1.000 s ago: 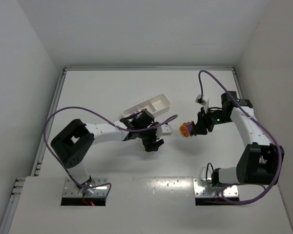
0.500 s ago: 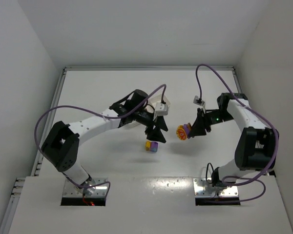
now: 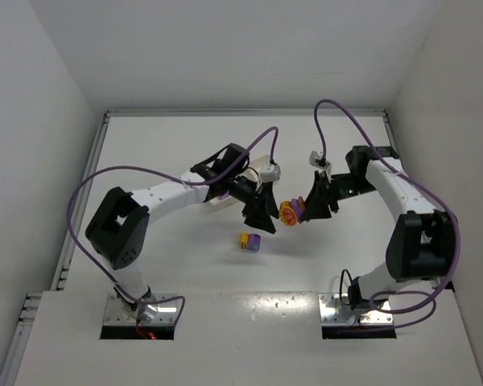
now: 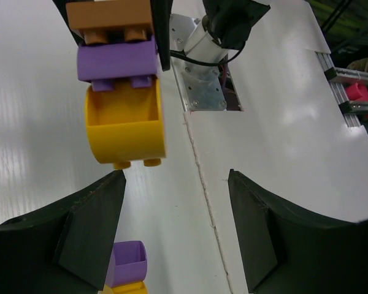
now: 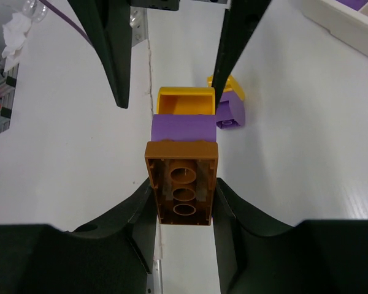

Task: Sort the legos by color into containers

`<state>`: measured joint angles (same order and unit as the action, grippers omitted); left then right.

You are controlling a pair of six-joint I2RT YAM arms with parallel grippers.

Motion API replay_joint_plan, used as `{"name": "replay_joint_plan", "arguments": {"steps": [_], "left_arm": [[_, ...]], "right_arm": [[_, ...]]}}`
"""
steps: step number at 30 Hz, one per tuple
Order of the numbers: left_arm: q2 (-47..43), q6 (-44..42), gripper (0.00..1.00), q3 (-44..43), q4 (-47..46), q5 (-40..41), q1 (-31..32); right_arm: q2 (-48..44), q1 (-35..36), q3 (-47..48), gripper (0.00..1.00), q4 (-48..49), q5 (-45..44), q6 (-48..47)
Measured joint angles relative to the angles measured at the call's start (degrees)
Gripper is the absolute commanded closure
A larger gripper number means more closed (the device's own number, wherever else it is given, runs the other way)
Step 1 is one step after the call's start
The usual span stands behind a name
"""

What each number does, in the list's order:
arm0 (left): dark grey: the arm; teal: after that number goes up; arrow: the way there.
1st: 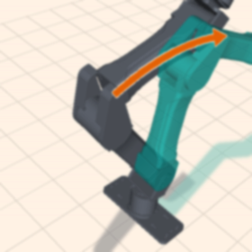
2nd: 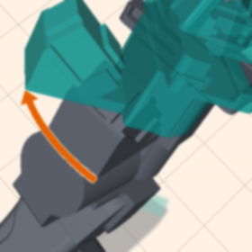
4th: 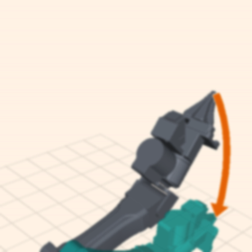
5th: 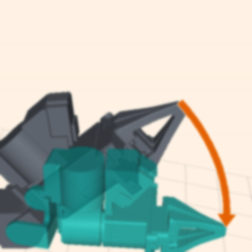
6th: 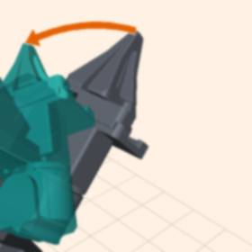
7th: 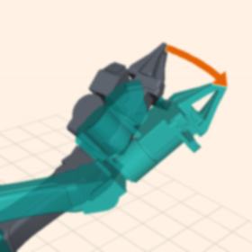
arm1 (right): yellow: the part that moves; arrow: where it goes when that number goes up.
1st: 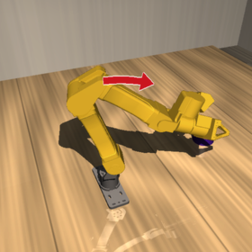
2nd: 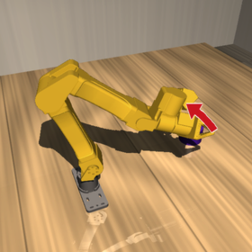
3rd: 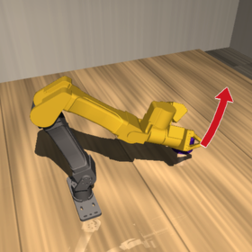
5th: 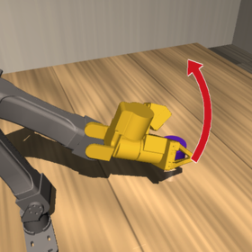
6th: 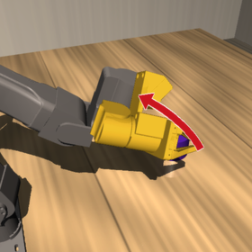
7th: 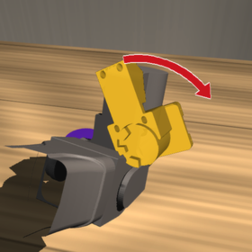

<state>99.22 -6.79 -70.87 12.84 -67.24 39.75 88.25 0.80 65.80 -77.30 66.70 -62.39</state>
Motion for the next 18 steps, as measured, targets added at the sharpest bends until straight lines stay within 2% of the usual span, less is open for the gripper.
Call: {"name": "replay_joint_plan", "arguments": {"steps": [8,11,12,18], "left_arm": [[1.0,0.1,0.29,-2.6,0.3,-0.5,0.0],[1.7,0.5,0.47,-3.7,0.3,-0.7,0.0],[2.0,0.6,0.56,-4.0,0.3,-0.7,0.0],[3.1,1.2,0.82,-4.4,0.0,-0.7,0.0]], "right_arm": [[1.3,2.6,0.3,0.94,-0.2,0.5,-0.4],[1.5,3.1,0.3,0.94,-0.2,0.5,-0.4],[1.5,3.2,0.3,0.94,-0.2,0.5,-0.4],[2.0,3.3,0.3,0.94,-0.8,0.6,-0.4]]}}
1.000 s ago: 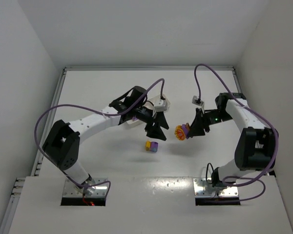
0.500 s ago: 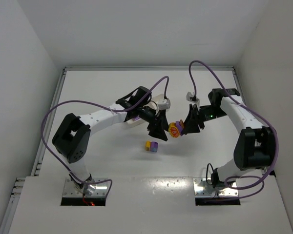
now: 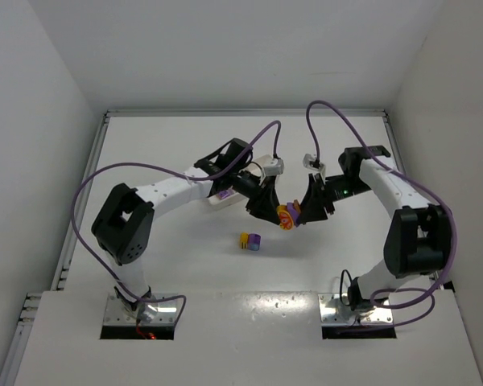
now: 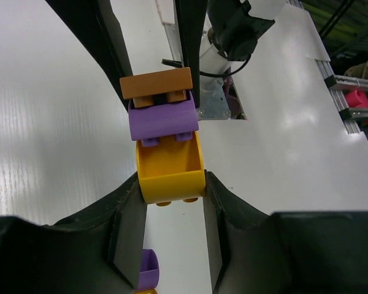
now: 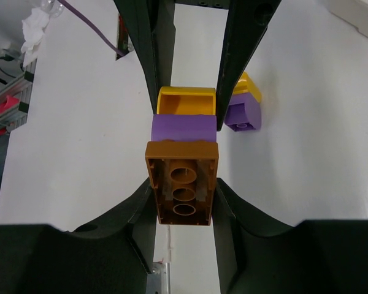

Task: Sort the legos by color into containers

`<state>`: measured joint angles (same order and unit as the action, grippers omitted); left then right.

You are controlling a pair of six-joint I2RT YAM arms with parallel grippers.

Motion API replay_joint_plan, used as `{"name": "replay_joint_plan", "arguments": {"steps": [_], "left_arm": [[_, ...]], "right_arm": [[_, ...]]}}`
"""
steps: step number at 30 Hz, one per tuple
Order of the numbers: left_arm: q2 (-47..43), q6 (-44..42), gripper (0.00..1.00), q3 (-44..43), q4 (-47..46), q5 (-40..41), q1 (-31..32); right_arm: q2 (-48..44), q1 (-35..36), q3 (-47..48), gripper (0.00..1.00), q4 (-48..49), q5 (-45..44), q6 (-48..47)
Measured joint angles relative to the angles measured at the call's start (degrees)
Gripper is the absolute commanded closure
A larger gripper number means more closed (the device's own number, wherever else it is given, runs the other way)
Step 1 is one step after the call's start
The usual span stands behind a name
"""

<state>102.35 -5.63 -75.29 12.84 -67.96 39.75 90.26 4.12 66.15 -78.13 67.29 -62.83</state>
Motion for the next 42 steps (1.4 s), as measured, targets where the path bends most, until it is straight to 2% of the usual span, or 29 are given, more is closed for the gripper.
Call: {"name": "replay_joint_plan", "arguments": {"steps": [1,4,13,19,24,31,37,42], "left_arm": [[0.0,0.1,0.90,0.0,0.0,0.0,0.0],[0.0,0.2,1.00,0.2,-0.5,0.4,0.0],[-1.2,0.3,1.00,6.9,-0.4,1.8,-0.1],[-2.0,0.1,1.00,8.0,0.4,4.8,-0.3],[-5.8,0.7,1.00,7.0,0.8,20.0,-0.4],[-8.6,1.9,1.00,2.1,0.3,42.7,-0.4],[-6.9,2.3,1.00,-2.6,0.8,54.4,-0.5],[-3.3,2.6,1.00,-5.6,1.0,59.8,-0.5]], "right_arm": [[0.2,-0.2,0.0,0.94,-0.1,0.1,0.0],[0.6,-0.6,0.5,0.94,-0.2,0.2,0.0],[0.6,-7.6,6.0,0.94,0.0,0.6,-0.1],[0.6,-11.7,8.5,0.94,0.0,0.1,0.0],[-0.9,-15.0,7.0,0.94,2.4,-1.7,4.4],[-14.0,-16.8,-1.7,0.94,20.9,-10.1,24.9],[-18.1,-16.7,-2.4,0.94,28.1,-13.7,34.0],[-18.3,-16.7,-3.6,0.94,30.2,-16.1,37.4]]}}
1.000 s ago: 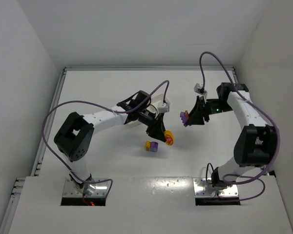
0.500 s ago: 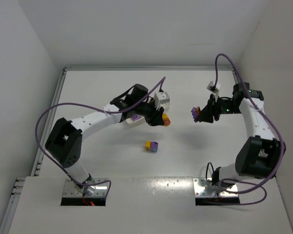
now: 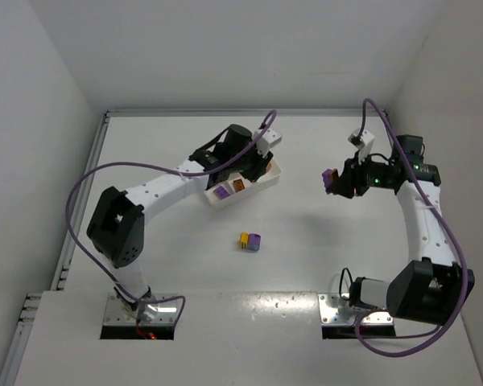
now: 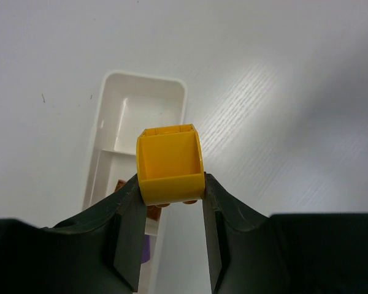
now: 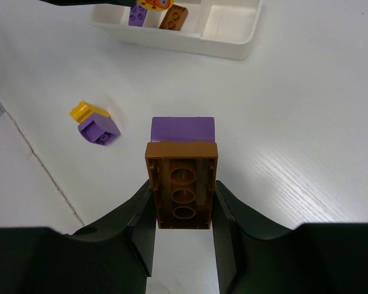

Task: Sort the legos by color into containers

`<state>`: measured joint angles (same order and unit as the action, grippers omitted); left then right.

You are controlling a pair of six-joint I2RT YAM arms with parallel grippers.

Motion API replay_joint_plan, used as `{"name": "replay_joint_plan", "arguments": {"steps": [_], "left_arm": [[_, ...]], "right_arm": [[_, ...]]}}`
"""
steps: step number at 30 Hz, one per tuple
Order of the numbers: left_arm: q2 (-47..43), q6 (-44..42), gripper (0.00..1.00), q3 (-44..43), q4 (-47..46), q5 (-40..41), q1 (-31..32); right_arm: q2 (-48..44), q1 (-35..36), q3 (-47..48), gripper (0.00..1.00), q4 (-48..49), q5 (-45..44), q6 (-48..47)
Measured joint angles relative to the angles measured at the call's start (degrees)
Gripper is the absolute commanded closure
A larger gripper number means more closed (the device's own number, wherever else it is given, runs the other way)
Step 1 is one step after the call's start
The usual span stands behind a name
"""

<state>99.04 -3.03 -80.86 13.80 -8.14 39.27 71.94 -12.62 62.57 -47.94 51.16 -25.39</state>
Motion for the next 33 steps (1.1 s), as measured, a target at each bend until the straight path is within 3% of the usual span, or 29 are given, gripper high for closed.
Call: {"name": "replay_joint_plan", "arguments": {"steps": [7,15,24,26,27,31,33], "left_arm": [[7.3,-0.6,1.00,-5.7,1.4,3.5,-0.7],[19.1,0.7,0.98,-16.3,4.7,1.1,-5.4],[29.2,2.0,0.84,-26.6,8.8,-1.1,-6.6],[30.3,2.0,0.78,-27.9,9.5,-1.5,-6.6],[30.5,2.0,0.67,-28.1,9.8,-1.5,-6.6],[30.5,2.0,0.39,-28.3,10.6,-1.7,-6.6],[30.5,2.0,0.39,-28.3,10.6,-2.1,-6.6]], "right_arm": [[1.2,0.0,0.0,0.94,0.5,-0.9,2.5],[2.0,0.0,-0.4,0.94,1.9,-1.2,4.4],[1.9,0.0,-2.7,0.94,2.4,-1.2,4.6],[1.9,0.0,-2.9,0.94,2.4,-1.2,4.6],[1.9,0.0,-2.9,0.94,2.4,-1.2,4.6],[1.9,0.0,-2.9,0.94,2.5,-0.8,4.6],[1.9,0.1,-2.9,0.94,2.5,-0.1,4.6]]}}
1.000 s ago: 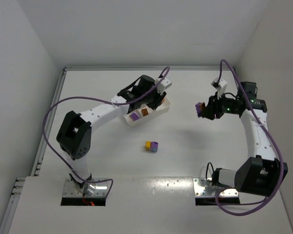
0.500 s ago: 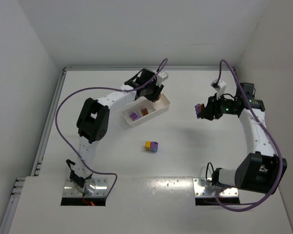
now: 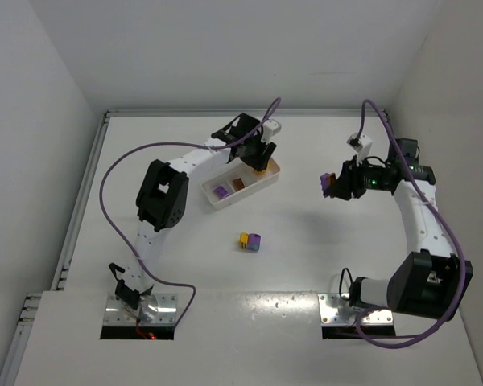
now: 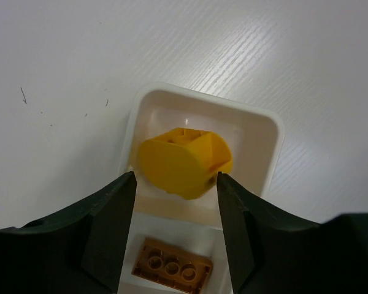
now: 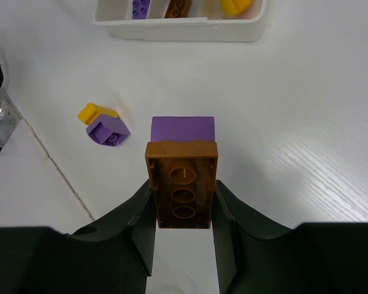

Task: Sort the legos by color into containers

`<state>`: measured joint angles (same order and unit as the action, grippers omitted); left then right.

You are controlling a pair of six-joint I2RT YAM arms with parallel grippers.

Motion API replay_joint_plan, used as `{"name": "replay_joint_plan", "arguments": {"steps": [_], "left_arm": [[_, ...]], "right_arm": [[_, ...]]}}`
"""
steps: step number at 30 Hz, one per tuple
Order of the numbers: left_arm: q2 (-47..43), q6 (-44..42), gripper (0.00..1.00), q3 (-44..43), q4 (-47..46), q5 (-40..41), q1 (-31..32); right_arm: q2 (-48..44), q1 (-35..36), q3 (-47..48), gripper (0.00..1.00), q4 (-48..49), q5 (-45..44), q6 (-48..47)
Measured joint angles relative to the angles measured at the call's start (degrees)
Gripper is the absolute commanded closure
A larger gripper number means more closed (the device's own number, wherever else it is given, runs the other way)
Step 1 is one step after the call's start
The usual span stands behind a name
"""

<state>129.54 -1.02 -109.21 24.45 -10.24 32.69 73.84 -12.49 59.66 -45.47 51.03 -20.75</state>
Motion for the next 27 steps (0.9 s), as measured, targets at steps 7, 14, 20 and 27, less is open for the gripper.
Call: {"name": "replay_joint_plan", "arguments": {"steps": [7,14,20,27], "left_arm": [[-0.2,1.4,0.30,0.0,0.4,-2.5,0.0],[-8.6,5.0,0.34,10.1,-3.2,-23.8,-1.7],[-16.1,8.0,0.31,15.4,-8.6,-47.3,-2.2],[-17.4,9.8,0.31,16.7,-11.3,-58.7,-0.8]], "right_arm": [[1.7,0.2,0.0,0.94,-0.4,5.1,-0.5],[10.4,0.7,3.3,0.92,-12.8,14.7,-12.0],[19.3,2.4,8.3,0.91,-26.8,19.9,-28.6],[20.4,6.8,10.6,0.91,-31.0,21.7,-33.2]]}}
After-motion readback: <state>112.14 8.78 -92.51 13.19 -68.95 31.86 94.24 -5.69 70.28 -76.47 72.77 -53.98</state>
